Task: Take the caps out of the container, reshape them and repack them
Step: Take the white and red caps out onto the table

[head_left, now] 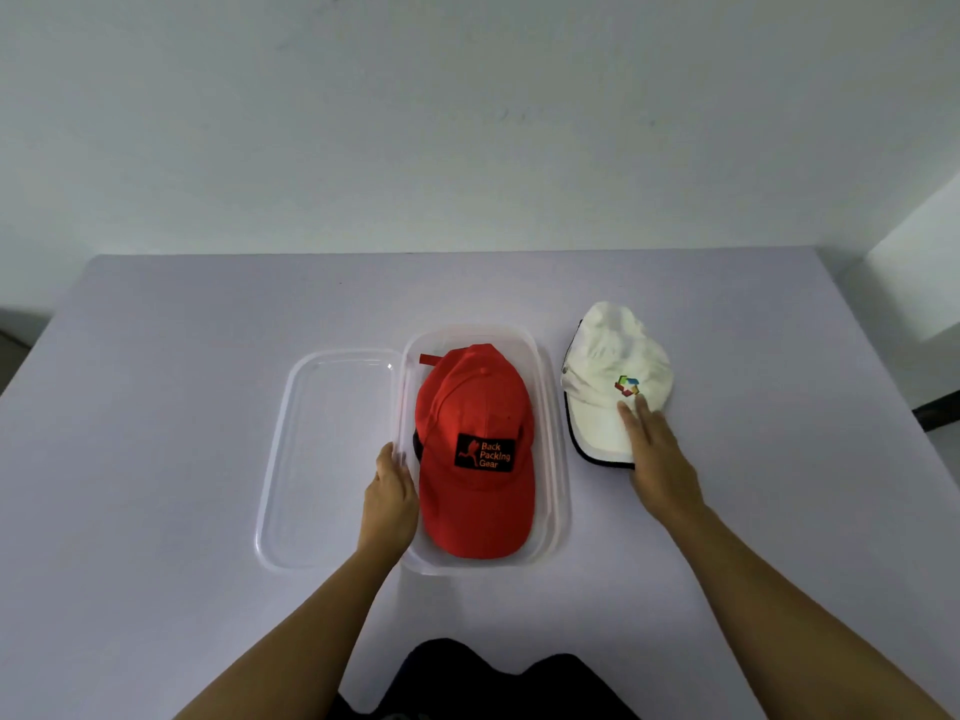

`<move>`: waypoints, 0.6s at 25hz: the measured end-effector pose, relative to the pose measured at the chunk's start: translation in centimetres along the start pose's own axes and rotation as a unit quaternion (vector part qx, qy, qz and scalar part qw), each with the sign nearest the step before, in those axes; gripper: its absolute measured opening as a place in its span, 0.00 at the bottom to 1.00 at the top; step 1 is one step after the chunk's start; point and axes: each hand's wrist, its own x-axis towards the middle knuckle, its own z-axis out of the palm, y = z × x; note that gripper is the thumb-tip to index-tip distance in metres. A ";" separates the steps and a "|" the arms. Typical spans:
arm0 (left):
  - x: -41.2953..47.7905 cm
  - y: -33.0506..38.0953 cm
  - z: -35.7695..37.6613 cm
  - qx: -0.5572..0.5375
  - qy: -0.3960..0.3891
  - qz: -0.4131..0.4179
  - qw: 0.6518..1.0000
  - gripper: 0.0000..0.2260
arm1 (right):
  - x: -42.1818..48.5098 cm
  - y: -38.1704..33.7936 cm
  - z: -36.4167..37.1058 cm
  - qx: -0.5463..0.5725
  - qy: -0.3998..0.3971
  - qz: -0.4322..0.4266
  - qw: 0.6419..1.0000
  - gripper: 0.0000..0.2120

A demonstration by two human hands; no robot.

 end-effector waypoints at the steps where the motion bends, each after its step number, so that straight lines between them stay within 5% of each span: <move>1: 0.1 0.0 0.1 0.001 0.004 -0.005 1.000 0.19 | 0.9 0.3 0.0 -0.016 -0.026 -0.009 0.999 0.40; 9: 0.4 -0.2 0.4 0.018 0.009 -0.025 0.999 0.19 | 7.0 0.3 -1.5 -0.064 -0.054 -0.070 0.994 0.38; 15: 0.3 0.0 0.4 0.016 0.010 -0.025 1.000 0.19 | 9.4 0.0 -3.5 -0.113 -0.096 -0.001 0.989 0.39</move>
